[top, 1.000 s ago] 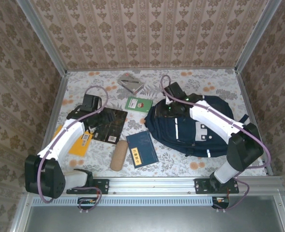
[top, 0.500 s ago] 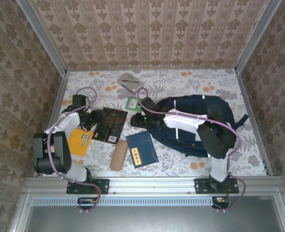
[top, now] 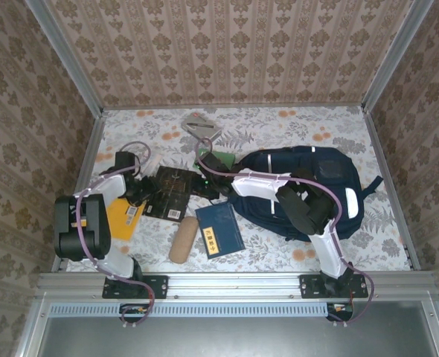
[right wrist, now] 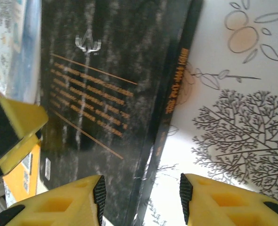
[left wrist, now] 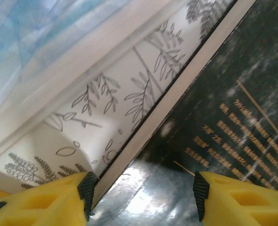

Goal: Pack the student bag
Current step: Pick up the book from the middle-left of the table.

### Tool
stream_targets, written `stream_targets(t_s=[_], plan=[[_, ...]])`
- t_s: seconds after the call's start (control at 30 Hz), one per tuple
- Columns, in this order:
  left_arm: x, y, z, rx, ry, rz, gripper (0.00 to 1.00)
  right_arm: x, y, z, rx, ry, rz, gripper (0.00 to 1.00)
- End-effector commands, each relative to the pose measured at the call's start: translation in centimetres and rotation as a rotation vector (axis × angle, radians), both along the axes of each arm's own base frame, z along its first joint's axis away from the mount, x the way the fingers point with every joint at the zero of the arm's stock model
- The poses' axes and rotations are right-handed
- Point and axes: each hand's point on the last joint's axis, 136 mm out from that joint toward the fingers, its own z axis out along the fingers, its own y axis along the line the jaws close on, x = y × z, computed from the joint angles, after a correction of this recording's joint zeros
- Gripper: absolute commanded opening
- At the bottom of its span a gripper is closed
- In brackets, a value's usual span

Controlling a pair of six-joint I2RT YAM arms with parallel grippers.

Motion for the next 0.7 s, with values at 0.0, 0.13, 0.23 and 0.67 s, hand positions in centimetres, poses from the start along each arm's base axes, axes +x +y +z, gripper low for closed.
stream_targets(t_s=[0.0,0.13,0.23,0.67], plan=[[-1.7,-1.6,0.2,-0.065,0.034,0.027,0.6,0.4,0.0,-1.0,-0.025,0.013,-0.023,0.48],[-2.8,-2.8,0.5,-0.106,0.036,0.038,0.6,0.2,-0.2,-1.9,-0.047,0.028,-0.021,0.48],[-3.4,-3.5,0.8,-0.103,0.025,0.02,0.6,0.0,0.0,-2.3,-0.038,0.035,-0.007,0.48],[-4.2,-3.7,-1.5,-0.068,0.096,-0.019,0.48,-1.1,4.3,-1.3,0.211,0.107,0.047,0.47]])
